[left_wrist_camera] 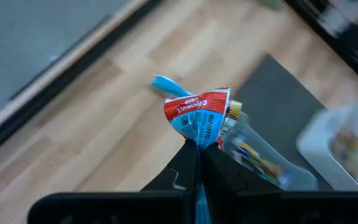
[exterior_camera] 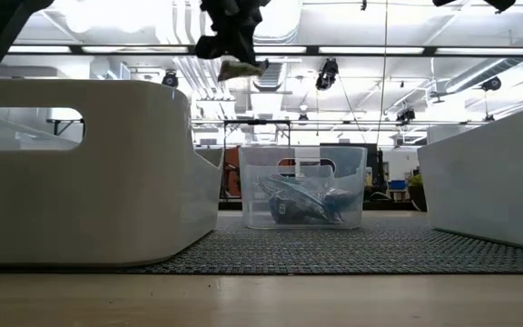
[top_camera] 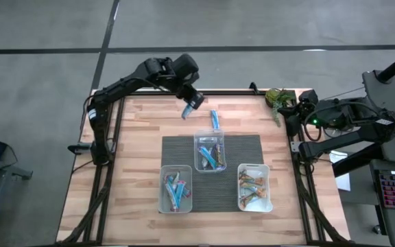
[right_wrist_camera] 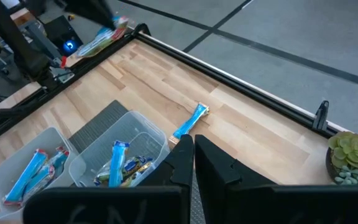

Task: Pick and place Granola Bars by type
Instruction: Put the red granola bar into the gray bin

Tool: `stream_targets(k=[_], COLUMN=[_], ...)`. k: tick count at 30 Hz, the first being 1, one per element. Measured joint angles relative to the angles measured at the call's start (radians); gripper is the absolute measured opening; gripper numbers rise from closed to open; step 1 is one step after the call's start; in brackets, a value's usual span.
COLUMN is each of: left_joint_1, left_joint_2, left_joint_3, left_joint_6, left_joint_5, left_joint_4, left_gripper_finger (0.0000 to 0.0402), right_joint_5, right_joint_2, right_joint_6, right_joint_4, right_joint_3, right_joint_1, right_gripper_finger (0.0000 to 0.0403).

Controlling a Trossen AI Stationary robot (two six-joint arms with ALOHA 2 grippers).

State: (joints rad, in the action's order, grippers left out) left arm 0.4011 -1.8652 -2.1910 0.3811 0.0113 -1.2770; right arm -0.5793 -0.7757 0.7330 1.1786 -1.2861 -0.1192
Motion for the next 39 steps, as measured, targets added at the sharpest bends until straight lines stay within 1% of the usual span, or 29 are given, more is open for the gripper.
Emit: stream_targets(k=[5,10,17,24,29,32,35,39], left_joint_1=[-0.06,-0.113,-0.178,-0.238,-0.284,-0.318,-0.36,-0.437], left_joint_2=[0.018,0.063,0.132,0.191,0.22,0.227,0.228,0.221], left_joint_3=[-0.005,-0.006,-0.007,-0.007,-0.007,-0.007,-0.007,0.01], left_joint_6=[-0.049,-0.059,0.004,0.008,-0.056,-0.064,-0.026,0.032], left_joint_5=[0.099,0.155,0.157,0.157,0.156,0.166,0.192,0.201], left_joint_4=[-0.01,-0.024,-0.028,-0.044,-0.045,-0.042,-0.042,-0.04], left_gripper_finger=[0.0,0.0,0.0,0.0,0.0,0.0,0.0,0.0], right_joint_5=[0.0,0.0,0.001,0.002,0.003,0.003,0.004,0.005], right_joint_2=[0.0,0.0,0.0,0.001,0.001,0.001,0.001,0.0], right_joint_6=[0.0,0.0,0.0,-0.007,-0.025,-0.028,-0.03,-0.038], right_joint_4=[0.0,-0.001,-0.003,-0.003,-0.003,-0.003,-0.003,-0.002], right_joint_3=[0.0,0.0,0.0,0.0,0.0,0.0,0.0,0.0], right_joint_1=[0.0,0.0,0.0,0.0,0.0,0.0,0.0,0.0], right_gripper_finger=[0.0008,0.0008,0.0008,0.0008,0.0008,0.0009,0.0008,0.0008])
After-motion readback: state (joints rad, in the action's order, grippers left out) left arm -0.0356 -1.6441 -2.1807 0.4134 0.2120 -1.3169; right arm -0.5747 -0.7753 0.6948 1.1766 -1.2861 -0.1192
